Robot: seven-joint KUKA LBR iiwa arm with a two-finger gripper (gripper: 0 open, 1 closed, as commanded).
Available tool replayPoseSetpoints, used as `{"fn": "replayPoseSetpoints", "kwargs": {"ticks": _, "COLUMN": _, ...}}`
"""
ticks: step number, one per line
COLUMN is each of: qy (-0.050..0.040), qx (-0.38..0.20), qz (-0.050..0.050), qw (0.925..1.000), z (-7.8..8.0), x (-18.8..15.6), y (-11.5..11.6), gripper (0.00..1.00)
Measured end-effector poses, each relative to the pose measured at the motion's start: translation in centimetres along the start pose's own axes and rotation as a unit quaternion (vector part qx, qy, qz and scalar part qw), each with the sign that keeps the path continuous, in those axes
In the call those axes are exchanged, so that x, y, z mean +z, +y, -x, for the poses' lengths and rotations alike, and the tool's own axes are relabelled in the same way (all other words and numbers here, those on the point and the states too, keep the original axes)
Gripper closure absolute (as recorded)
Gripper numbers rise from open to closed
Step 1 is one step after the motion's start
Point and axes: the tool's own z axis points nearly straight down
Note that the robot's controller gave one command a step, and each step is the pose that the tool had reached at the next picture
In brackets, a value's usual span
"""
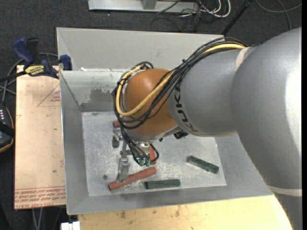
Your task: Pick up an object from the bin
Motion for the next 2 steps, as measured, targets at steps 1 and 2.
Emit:
{"fn": "replayPoseSetpoints", "kwargs": {"ticks": 1, "qy": -0.0098, "qx": -0.12, "qz": 0.001, "qw": 0.9927, "z": -3.2, "x": 6.3, "y": -7.2, "gripper": 0.0}}
{"fn": "replayPoseSetpoints", "kwargs": {"ticks": 2, "qy": -0.0038, "qx": -0.146, "qz": 0.0, "qw": 0.9893, "z": -2.1, "x": 3.4, "y": -6.9, "gripper": 0.0}}
